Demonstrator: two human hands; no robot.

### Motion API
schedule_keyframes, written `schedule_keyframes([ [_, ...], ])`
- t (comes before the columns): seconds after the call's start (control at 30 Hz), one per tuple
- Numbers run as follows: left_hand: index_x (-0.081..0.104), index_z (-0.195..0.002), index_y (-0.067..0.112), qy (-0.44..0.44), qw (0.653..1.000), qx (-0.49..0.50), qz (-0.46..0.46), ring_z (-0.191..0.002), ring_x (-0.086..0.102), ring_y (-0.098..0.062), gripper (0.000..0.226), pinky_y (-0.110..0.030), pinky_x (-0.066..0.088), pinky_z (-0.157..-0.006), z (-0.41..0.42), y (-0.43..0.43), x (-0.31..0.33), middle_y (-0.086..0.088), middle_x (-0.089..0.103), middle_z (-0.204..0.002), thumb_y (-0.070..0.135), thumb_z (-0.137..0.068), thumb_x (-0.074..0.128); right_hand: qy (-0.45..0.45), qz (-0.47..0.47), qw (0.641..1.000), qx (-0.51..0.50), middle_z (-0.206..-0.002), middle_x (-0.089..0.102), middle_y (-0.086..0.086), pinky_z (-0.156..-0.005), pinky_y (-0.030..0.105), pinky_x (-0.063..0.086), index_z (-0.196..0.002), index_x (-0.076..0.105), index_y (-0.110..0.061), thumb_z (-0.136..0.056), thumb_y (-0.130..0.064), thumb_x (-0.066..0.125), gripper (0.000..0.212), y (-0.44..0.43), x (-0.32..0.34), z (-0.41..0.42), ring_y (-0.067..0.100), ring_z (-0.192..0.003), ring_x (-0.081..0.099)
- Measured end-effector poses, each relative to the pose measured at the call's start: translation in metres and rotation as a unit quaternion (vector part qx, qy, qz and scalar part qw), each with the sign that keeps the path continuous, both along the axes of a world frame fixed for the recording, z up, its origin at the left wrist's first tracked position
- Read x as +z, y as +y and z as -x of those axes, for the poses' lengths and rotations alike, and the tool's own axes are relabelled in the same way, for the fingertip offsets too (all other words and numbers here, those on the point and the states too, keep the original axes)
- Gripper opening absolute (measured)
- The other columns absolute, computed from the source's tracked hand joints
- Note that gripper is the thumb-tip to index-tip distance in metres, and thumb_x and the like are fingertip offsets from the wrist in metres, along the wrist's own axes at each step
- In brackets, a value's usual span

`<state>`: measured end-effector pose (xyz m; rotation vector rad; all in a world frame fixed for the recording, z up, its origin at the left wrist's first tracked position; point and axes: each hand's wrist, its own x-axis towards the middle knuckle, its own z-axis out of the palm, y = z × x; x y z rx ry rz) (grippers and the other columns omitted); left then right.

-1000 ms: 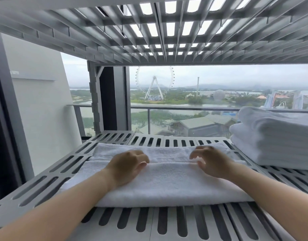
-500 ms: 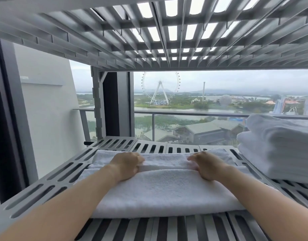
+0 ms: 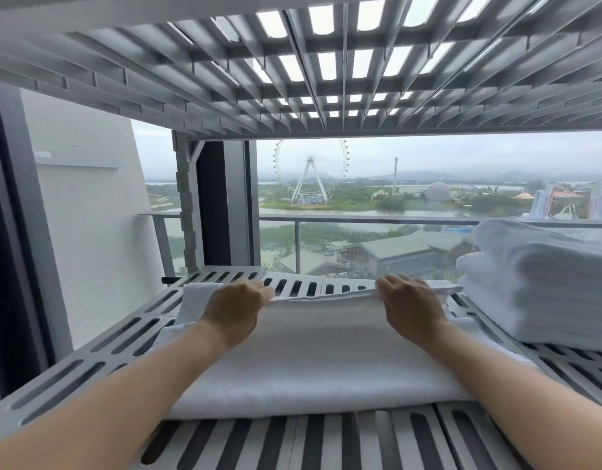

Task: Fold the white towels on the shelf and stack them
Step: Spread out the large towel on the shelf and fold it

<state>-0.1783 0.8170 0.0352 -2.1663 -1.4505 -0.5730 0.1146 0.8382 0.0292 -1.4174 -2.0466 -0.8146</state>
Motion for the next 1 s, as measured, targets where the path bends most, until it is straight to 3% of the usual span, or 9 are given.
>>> schedule_keyframes([
  [0.1,0.061,-0.112,0.018,0.01,0.999,-0.036,-0.009,-0.095,0.059,-0.022,0.055,-0.035,0.054,-0.075,0.004,-0.027,0.001,0.0,0.064,-0.102,-0.018,-0.079,0.035,-0.021,-0.038,0.999,0.003,-0.055,0.054,0.002,-0.048,0.028,0.044,-0.062,0.052,-0.012,-0.05,0.007,0.071,0.03,-0.019,0.001,-0.004,0.026,-0.048,0.056],
  [0.27,0.063,-0.109,0.015,0.03,0.996,-0.07,-0.04,-0.094,0.061,-0.023,0.05,-0.033,0.053,-0.073,0.018,-0.068,-0.002,-0.002,0.066,-0.097,-0.019,-0.08,0.04,-0.01,-0.11,0.993,0.041,-0.052,0.049,0.0,-0.047,0.023,0.034,-0.059,0.045,-0.013,-0.058,-0.007,0.04,0.008,-0.052,-0.006,-0.021,0.026,-0.045,0.051],
  [0.37,0.062,-0.105,0.015,0.032,0.997,-0.066,-0.032,-0.095,0.059,-0.019,0.045,-0.028,0.05,-0.073,0.022,-0.083,-0.002,0.0,0.065,-0.096,-0.015,-0.083,0.038,0.003,-0.077,0.995,0.056,-0.05,0.048,-0.001,-0.044,0.024,0.031,-0.06,0.032,-0.019,-0.053,-0.004,0.047,0.022,-0.066,-0.013,-0.02,0.026,-0.043,0.05],
  [0.43,0.067,-0.097,0.015,0.062,0.995,-0.067,-0.044,-0.085,0.063,-0.019,0.036,-0.029,0.053,-0.07,0.022,-0.093,0.005,0.001,0.067,-0.086,-0.013,-0.081,0.05,0.016,-0.044,0.998,0.05,-0.053,0.052,0.0,-0.045,0.025,0.031,-0.063,0.03,-0.021,-0.055,-0.001,0.055,0.033,-0.067,-0.018,-0.021,0.027,-0.047,0.053],
  [0.53,0.07,-0.084,0.015,0.037,0.995,-0.057,-0.08,-0.067,0.063,-0.021,0.035,-0.036,0.056,-0.061,0.027,-0.097,0.011,0.001,0.066,-0.069,-0.016,-0.071,0.06,0.073,0.012,0.997,-0.019,-0.066,0.058,0.002,-0.052,0.027,0.03,-0.066,0.036,-0.018,-0.067,-0.003,0.052,0.023,-0.068,-0.02,-0.022,0.029,-0.063,0.056],
  [0.63,0.066,-0.101,0.019,0.03,0.997,-0.014,-0.064,-0.089,0.06,-0.021,0.049,-0.035,0.051,-0.076,0.037,-0.093,0.007,0.003,0.067,-0.091,-0.014,-0.077,0.037,0.074,0.093,0.992,-0.051,-0.081,0.059,0.0,-0.059,0.028,0.03,-0.072,0.038,-0.02,-0.074,-0.009,0.044,0.013,-0.071,-0.022,-0.018,0.027,-0.079,0.057],
  [0.7,0.064,-0.107,0.021,0.02,0.999,-0.009,-0.046,-0.098,0.058,-0.019,0.053,-0.033,0.048,-0.079,0.045,-0.089,0.001,0.005,0.065,-0.101,-0.013,-0.079,0.036,0.079,0.148,0.985,-0.041,-0.091,0.06,-0.003,-0.063,0.027,0.032,-0.079,0.042,-0.025,-0.075,-0.012,0.044,0.014,-0.074,-0.022,-0.013,0.023,-0.085,0.057],
  [0.83,0.063,-0.109,0.018,0.022,0.999,0.001,-0.049,-0.101,0.057,-0.018,0.047,-0.03,0.05,-0.079,0.056,-0.084,-0.001,0.004,0.065,-0.103,-0.012,-0.083,0.037,0.056,0.188,0.981,-0.005,-0.112,0.059,-0.011,-0.074,0.025,0.041,-0.104,0.054,-0.029,-0.077,-0.023,0.052,0.028,-0.076,-0.018,0.005,0.015,-0.1,0.056],
  [1.0,0.065,-0.11,0.011,0.032,0.998,-0.003,-0.058,-0.108,0.058,-0.026,0.042,-0.036,0.052,-0.086,0.059,-0.076,0.015,-0.006,0.064,-0.11,-0.013,-0.084,0.042,0.053,0.235,0.971,0.009,-0.131,0.053,-0.012,-0.086,0.029,0.045,-0.126,0.049,-0.03,-0.081,-0.033,0.058,0.046,-0.07,-0.019,0.023,0.015,-0.115,0.054],
])
